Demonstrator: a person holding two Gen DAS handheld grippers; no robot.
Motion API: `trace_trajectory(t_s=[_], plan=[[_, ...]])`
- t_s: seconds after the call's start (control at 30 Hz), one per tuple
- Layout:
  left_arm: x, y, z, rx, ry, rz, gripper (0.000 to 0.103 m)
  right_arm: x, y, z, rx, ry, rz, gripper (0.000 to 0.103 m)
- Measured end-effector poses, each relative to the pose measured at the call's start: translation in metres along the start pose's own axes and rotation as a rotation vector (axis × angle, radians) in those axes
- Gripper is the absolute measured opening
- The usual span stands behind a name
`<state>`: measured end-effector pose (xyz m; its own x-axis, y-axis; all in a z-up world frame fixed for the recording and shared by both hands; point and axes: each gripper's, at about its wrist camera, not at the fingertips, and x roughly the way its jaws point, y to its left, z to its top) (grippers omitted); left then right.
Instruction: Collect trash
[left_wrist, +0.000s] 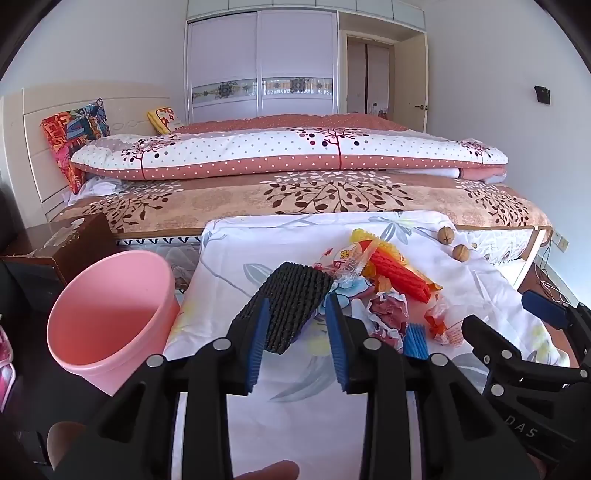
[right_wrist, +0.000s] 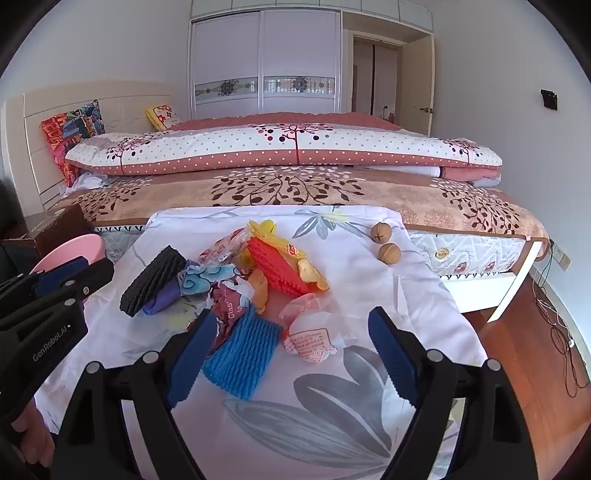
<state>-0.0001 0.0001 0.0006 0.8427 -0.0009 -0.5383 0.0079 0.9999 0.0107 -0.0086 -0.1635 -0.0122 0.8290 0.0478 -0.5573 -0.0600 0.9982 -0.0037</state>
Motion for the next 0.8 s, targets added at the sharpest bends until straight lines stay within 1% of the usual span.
trace_trajectory(t_s=[0.03,0.27,0.3,0.8], plan=[[0.001,-0.001,0.000,0.004,0.007,0.010,0.032,0.000,0.000,0.000,-0.001,0.001,0.000,0.083],[0.003,-0.004,0.002,0.006,0.009,0.016,0.032,0.000,0.004,-0.001,0.001,0.002,0.003,0.083],[0.000,0.002,0.001,-0.004,0.001,0.006,0.032,0.000,0.004,-0.001,0.001,0.001,0.002,0.083],[0.000,0.010,0.000,-0.029,0.009,0.009,0.032,-0.001,0.004,-0.001,-0.004,0.002,0.012,0.083]])
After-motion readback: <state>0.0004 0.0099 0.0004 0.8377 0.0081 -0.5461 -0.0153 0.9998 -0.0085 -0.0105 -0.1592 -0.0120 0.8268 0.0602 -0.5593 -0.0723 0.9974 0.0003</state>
